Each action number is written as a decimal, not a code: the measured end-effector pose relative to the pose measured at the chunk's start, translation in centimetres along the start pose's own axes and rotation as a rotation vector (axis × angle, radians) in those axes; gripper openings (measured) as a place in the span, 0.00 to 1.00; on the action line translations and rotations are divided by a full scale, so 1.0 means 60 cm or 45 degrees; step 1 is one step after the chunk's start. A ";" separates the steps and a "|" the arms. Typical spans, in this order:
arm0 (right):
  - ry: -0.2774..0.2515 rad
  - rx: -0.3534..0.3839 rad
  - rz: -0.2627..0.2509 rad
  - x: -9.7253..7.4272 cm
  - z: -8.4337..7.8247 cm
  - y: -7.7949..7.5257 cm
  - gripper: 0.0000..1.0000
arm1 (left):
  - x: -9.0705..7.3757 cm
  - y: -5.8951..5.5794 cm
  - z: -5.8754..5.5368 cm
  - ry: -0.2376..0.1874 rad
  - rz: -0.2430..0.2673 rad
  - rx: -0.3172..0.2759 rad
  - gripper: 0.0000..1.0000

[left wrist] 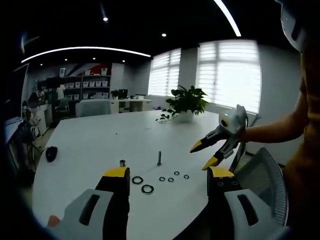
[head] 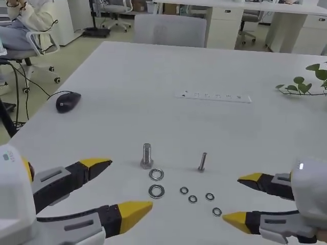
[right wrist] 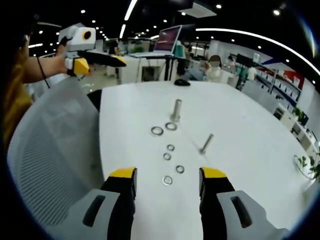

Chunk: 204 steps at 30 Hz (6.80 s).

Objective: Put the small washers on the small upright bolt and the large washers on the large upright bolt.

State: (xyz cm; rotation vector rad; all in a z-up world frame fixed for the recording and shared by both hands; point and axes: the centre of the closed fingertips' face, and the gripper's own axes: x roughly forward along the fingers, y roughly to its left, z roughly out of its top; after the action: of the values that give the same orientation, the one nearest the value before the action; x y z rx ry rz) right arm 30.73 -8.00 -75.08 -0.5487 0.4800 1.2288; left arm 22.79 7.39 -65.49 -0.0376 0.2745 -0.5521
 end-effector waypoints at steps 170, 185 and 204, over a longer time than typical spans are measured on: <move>0.731 -0.494 0.393 0.175 0.000 -0.132 0.13 | 0.007 0.018 -0.009 0.012 0.083 -0.053 0.60; 0.740 -0.530 0.409 0.191 -0.019 -0.127 0.17 | 0.011 0.023 -0.005 0.008 0.082 -0.051 0.60; 0.691 -0.437 0.357 0.126 -0.009 -0.118 0.17 | 0.007 0.008 0.003 0.001 0.062 -0.018 0.60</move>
State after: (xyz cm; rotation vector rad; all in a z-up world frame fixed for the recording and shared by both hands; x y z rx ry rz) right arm 39.56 -4.45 -79.22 -1.1525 0.8289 1.4389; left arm 23.40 7.57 -65.44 -0.0442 0.2792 -0.5021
